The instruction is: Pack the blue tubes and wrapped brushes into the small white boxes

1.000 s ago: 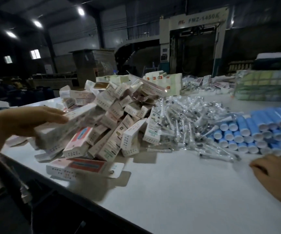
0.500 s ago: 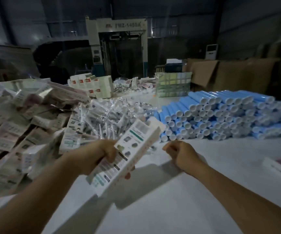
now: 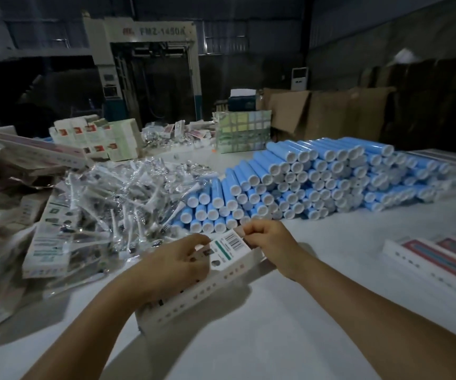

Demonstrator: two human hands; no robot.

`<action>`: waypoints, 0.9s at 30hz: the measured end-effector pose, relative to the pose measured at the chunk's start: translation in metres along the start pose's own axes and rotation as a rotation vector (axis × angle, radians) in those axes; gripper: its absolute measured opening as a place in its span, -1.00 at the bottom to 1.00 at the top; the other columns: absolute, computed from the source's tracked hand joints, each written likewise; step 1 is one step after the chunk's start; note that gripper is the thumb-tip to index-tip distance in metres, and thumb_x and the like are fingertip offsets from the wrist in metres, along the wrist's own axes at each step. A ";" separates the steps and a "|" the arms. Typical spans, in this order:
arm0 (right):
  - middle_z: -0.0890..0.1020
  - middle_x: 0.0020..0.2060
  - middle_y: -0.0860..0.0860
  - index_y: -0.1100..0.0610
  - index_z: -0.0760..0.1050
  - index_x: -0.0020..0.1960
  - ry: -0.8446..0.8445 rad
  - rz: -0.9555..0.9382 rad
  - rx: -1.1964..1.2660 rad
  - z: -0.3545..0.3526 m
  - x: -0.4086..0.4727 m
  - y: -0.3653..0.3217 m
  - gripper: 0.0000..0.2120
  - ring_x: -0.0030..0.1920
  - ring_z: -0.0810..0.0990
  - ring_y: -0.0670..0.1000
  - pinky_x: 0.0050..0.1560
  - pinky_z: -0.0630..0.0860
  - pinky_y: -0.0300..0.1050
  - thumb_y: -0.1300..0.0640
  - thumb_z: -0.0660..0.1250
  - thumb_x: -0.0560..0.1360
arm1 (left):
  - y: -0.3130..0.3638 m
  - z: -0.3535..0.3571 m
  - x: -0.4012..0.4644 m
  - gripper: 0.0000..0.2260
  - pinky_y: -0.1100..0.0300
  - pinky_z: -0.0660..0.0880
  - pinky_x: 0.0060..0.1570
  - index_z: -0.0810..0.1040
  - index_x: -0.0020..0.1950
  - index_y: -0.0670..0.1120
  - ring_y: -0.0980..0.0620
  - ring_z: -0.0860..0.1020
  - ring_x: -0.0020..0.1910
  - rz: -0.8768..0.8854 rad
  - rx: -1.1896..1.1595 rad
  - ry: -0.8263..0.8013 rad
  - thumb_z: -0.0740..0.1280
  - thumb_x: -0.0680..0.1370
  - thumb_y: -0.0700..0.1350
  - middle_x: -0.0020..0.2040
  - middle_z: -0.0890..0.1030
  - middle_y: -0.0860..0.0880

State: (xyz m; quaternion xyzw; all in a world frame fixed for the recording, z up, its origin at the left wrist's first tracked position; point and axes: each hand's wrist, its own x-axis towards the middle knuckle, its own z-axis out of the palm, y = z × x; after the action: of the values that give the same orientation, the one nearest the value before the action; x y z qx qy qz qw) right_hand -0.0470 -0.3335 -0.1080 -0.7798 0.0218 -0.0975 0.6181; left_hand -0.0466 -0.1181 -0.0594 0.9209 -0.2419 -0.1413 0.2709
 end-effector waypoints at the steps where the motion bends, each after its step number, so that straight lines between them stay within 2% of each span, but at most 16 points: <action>1: 0.61 -0.10 0.30 0.50 0.49 -0.02 0.006 0.006 -0.004 0.001 -0.001 -0.001 -0.85 -0.19 0.59 -0.04 -0.25 0.52 -0.27 0.41 0.25 0.47 | 0.002 0.005 -0.001 -0.43 0.29 0.46 -0.14 0.25 0.39 0.25 0.28 0.50 -0.10 0.016 0.079 0.044 0.26 0.39 0.24 0.17 0.52 0.23; 3: 0.62 -0.14 0.24 0.48 0.52 -0.03 0.019 0.009 -0.004 0.001 -0.001 0.000 -0.85 -0.19 0.58 -0.03 -0.26 0.51 -0.27 0.41 0.25 0.47 | 0.007 0.020 0.001 -0.29 0.26 0.37 -0.26 0.21 0.36 0.22 0.21 0.48 -0.11 0.051 0.341 0.154 0.23 0.24 0.39 0.12 0.49 0.25; 5: 0.62 -0.16 0.24 0.47 0.53 -0.03 0.036 0.013 -0.016 0.001 -0.002 -0.001 -0.85 -0.20 0.57 -0.01 -0.22 0.50 -0.25 0.41 0.24 0.47 | 0.012 0.033 0.006 -0.29 0.17 0.29 -0.28 0.18 0.33 0.16 0.09 0.46 0.00 0.052 0.568 0.266 0.24 0.26 0.38 0.17 0.47 0.17; 7: 0.65 -0.18 0.22 0.43 0.55 -0.05 0.037 0.017 -0.025 0.001 -0.003 -0.001 -0.85 -0.21 0.61 -0.03 -0.18 0.51 -0.23 0.40 0.23 0.49 | 0.015 0.041 0.010 -0.32 0.15 0.27 -0.24 0.16 0.37 0.11 0.05 0.44 0.10 0.042 0.619 0.342 0.28 0.33 0.32 0.21 0.44 0.13; 10: 0.69 -0.27 0.01 0.25 0.62 -0.15 0.069 -0.022 -0.084 0.002 -0.006 -0.004 -0.80 -0.22 0.65 -0.05 -0.25 0.54 -0.26 0.33 0.23 0.51 | 0.011 0.046 0.011 -0.37 0.15 0.34 -0.13 0.12 0.40 0.08 0.04 0.41 0.15 0.100 0.628 0.428 0.26 0.43 0.26 0.23 0.40 0.11; 11: 0.67 -0.29 0.02 0.22 0.62 -0.18 0.113 -0.064 -0.160 0.001 -0.005 -0.007 -0.80 -0.24 0.64 -0.04 -0.27 0.54 -0.20 0.28 0.24 0.52 | 0.010 0.047 0.010 -0.38 0.14 0.36 -0.06 0.10 0.41 0.06 0.04 0.40 0.16 0.123 0.635 0.454 0.24 0.46 0.25 0.24 0.39 0.10; 13: 0.60 -0.34 0.16 0.29 0.56 -0.21 0.228 -0.178 -0.312 -0.004 0.000 -0.016 -0.77 -0.33 0.51 0.00 -0.28 0.47 -0.06 0.18 0.27 0.53 | 0.007 0.049 0.010 -0.37 0.12 0.36 0.08 0.06 0.45 0.04 0.02 0.37 0.20 0.163 0.674 0.491 0.19 0.50 0.27 0.27 0.37 0.08; 15: 0.46 -0.43 0.21 0.34 0.47 -0.26 0.335 -0.287 -0.374 -0.013 0.011 -0.031 -0.71 -0.41 0.36 -0.03 -0.36 0.31 -0.10 0.15 0.26 0.54 | 0.007 0.051 0.010 -0.34 0.09 0.33 0.14 0.00 0.49 0.00 0.00 0.36 0.24 0.190 0.734 0.502 0.12 0.53 0.30 0.30 0.35 0.06; 18: 0.48 -0.45 0.17 0.28 0.45 -0.29 0.443 -0.399 -0.495 -0.033 0.034 -0.061 -0.71 -0.43 0.37 -0.01 -0.39 0.30 -0.12 0.14 0.24 0.54 | 0.008 0.055 0.011 -0.34 0.05 0.30 0.18 -0.05 0.50 -0.05 -0.02 0.33 0.25 0.221 0.781 0.507 0.04 0.56 0.30 0.32 0.32 0.02; 21: 0.56 -0.33 0.19 0.27 0.49 -0.25 0.527 -0.451 -0.713 -0.076 0.068 -0.089 -0.76 -0.28 0.51 0.12 -0.26 0.43 -0.04 0.20 0.20 0.54 | 0.008 0.058 0.012 -0.34 0.02 0.27 0.17 -0.08 0.50 -0.08 -0.05 0.31 0.25 0.245 0.802 0.486 0.02 0.57 0.28 0.33 0.30 -0.01; 23: 0.60 -0.14 0.22 0.27 0.57 -0.12 0.639 -0.398 -0.891 -0.118 0.091 -0.102 -0.78 -0.10 0.55 0.20 -0.09 0.48 0.00 0.24 0.17 0.54 | 0.007 0.060 0.013 -0.35 -0.01 0.27 0.14 -0.05 0.50 -0.09 -0.08 0.32 0.24 0.245 0.822 0.461 0.02 0.56 0.27 0.32 0.31 -0.04; 26: 0.56 0.09 0.30 0.30 0.56 0.10 0.832 -0.153 -1.171 -0.185 0.117 -0.103 -0.76 0.11 0.52 0.29 0.09 0.46 0.07 0.26 0.20 0.52 | 0.013 0.057 0.016 -0.39 -0.02 0.34 0.04 0.17 0.47 -0.12 -0.09 0.42 0.15 0.237 0.795 0.477 0.00 0.53 0.22 0.22 0.44 -0.07; 27: 0.53 0.14 0.32 0.31 0.54 0.13 0.866 -0.014 -1.230 -0.205 0.122 -0.099 -0.75 0.15 0.50 0.32 0.12 0.46 0.11 0.26 0.23 0.51 | 0.014 0.057 0.017 -0.39 -0.02 0.33 0.06 0.15 0.47 -0.11 -0.08 0.41 0.16 0.253 0.770 0.469 -0.01 0.54 0.23 0.24 0.43 -0.06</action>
State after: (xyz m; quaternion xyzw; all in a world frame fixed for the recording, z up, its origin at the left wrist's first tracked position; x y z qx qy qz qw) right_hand 0.0275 -0.5257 0.0480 -0.8765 0.3086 -0.3695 0.0066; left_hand -0.0597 -0.1623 -0.1002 0.9247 -0.3195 0.2048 -0.0283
